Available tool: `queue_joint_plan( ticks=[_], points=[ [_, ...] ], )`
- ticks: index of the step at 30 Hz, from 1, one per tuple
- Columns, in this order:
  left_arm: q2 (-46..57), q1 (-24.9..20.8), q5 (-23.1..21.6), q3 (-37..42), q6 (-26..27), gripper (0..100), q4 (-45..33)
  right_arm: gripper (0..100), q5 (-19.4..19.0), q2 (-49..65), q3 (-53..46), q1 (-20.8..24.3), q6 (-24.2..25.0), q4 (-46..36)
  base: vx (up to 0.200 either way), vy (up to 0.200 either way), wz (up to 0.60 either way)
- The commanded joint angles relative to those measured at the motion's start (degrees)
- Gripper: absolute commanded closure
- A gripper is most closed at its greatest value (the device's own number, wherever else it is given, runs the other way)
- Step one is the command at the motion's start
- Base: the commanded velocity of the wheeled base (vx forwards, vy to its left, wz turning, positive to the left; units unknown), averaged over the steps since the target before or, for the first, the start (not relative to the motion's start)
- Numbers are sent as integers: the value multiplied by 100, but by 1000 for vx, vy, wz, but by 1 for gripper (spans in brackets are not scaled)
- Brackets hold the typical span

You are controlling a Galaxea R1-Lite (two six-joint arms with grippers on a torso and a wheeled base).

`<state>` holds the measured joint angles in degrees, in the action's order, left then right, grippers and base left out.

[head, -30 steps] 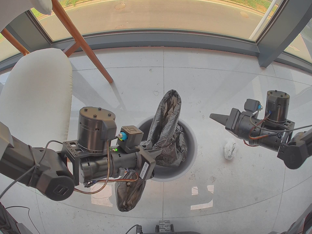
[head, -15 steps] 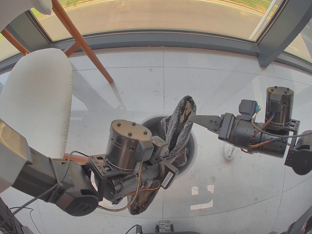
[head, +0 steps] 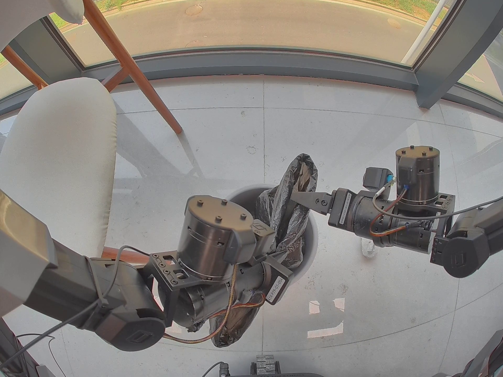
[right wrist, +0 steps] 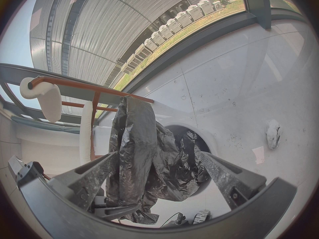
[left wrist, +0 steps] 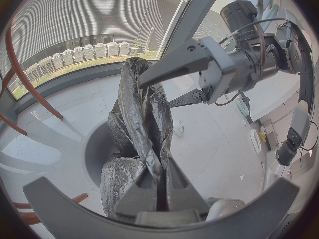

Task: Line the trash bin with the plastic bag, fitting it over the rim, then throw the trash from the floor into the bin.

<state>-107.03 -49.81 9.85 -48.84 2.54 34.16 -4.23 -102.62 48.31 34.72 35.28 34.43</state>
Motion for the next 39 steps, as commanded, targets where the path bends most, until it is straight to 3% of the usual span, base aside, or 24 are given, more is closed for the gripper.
queue_joint_plan(
  ticks=[1, 5, 6, 18, 24, 27, 28, 29, 30, 31, 32, 39],
  points=[
    [-11, 6, 78, -12, -7, 100, 3, 0, 107, -197, 117, 35, -12, -6, 0, 0, 0],
    [-28, 6, 78, -91, 10, 100, 117, 0, 168, -232, 143, 79, -12, -76, 0, 0, 0],
    [-63, 6, 78, -100, 10, 100, 179, 100, 168, -320, 152, 88, -12, -76, 0, 0, 0],
    [-134, 15, 61, 14, -7, 100, 232, 100, 238, -733, 275, 228, -381, -6, 0, 0, 0],
    [-362, 173, 26, -47, 10, 100, 258, 100, 203, -1041, 855, 158, -522, -6, 0, 0, 0],
    [-468, 173, 8, -117, 19, 100, 381, 100, 168, -1146, 943, 35, -759, 3, 0, 0, 0],
    [-573, 173, -1, -214, 19, 100, 460, 100, 133, -1216, 934, -158, -1155, 3, 0, 0, 0],
    [-573, 173, -1, -214, 19, 100, 460, 100, 133, -1216, 934, -158, -1155, 3, 0, 0, 0],
    [-714, 200, -1, -320, 10, 100, 478, 100, -25, -1304, 917, -404, -1691, 11, 0, 0, 0],
    [-758, 217, -1, -372, -7, 100, 478, 100, -139, -1331, 908, -501, -1876, 20, 0, 0, 0],
    [-810, 217, -1, -443, -25, 0, 487, 100, -245, -1331, 899, -580, -1999, 20, 0, 0, 0],
    [-969, 217, -1, -478, -60, 0, 487, 100, -289, -1313, 873, -607, -2016, 20, 0, 0, 0]
  ],
)
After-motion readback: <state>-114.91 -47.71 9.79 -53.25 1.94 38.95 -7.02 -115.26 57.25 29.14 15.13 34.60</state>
